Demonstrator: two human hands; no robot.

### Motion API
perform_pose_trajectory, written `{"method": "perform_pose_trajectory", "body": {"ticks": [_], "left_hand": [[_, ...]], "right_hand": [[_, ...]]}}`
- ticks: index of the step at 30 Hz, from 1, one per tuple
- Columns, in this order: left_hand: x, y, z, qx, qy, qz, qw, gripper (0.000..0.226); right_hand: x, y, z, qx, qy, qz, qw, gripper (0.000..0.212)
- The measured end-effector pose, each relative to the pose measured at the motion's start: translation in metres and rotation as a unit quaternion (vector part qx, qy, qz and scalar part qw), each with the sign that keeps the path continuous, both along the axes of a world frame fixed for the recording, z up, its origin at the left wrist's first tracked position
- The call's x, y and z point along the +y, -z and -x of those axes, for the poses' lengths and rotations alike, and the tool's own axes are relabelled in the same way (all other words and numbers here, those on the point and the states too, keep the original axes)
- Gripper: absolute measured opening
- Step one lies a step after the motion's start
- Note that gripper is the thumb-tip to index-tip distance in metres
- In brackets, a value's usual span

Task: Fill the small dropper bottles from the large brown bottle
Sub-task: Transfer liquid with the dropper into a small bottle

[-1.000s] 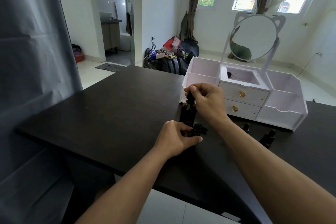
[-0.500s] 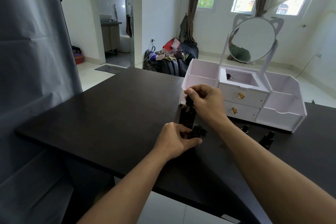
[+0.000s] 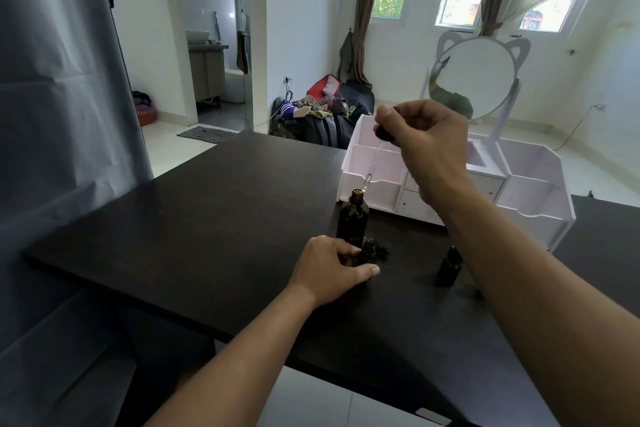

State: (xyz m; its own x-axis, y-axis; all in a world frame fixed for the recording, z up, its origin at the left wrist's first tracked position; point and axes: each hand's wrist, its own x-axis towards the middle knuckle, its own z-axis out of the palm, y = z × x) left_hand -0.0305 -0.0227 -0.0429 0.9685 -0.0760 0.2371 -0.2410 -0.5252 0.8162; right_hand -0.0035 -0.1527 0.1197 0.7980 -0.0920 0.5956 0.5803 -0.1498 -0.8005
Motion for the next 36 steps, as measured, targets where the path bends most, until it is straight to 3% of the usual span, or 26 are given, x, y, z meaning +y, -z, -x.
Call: {"method": "perform_pose_trajectory", "body": {"ticks": [17,36], "left_hand": [[-0.001,-0.006,0.003,-0.009,0.007,-0.005,1.0,0.035],[-0.001,-0.007,0.005,0.007,-0.01,-0.011,1.0,0.038]], "right_hand": [[-0.015,0.045,0.021,0.054,-0.044,0.012,0.998,0.013],[-0.014,0.054,0.021,0.078,-0.051,0.018,0.996,0.013]]}}
